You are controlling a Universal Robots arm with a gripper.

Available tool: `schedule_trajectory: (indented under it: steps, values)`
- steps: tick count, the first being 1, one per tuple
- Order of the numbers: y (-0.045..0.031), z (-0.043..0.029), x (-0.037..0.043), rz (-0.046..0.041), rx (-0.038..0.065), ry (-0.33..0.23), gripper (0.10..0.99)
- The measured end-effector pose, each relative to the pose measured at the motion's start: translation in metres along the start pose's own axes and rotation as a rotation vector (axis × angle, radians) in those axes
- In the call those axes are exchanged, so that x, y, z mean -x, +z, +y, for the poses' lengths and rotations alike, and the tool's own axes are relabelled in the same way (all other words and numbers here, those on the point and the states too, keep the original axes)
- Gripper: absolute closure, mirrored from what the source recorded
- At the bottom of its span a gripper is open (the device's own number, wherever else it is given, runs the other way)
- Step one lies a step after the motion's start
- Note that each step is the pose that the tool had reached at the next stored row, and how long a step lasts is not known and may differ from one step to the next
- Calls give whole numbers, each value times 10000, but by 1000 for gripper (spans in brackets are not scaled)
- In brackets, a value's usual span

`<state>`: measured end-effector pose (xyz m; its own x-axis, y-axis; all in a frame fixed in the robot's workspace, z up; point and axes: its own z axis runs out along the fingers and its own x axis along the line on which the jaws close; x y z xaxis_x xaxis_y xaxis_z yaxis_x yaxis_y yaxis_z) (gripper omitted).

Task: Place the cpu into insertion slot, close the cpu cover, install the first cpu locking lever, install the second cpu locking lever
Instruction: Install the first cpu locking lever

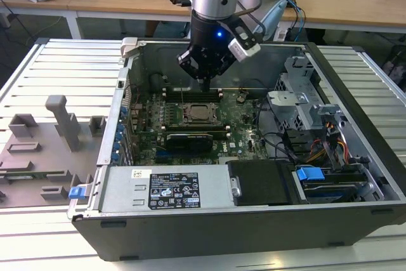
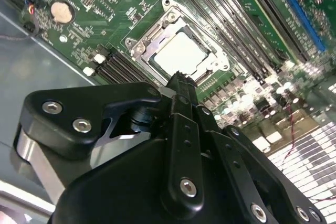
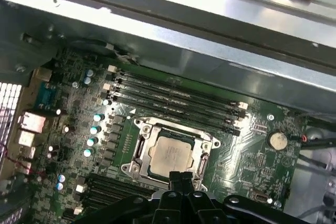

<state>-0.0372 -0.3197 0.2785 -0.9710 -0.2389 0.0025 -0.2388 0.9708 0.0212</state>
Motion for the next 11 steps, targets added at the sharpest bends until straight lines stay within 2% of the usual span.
schedule_trajectory:
  steps: [4, 8, 11]
  values:
    - [3, 0, 0, -21, 3, 947, 980]
    - [9, 0, 0, -49, 6, 2254, 980]
    - [9, 0, 0, -52, 6, 2427, 980]
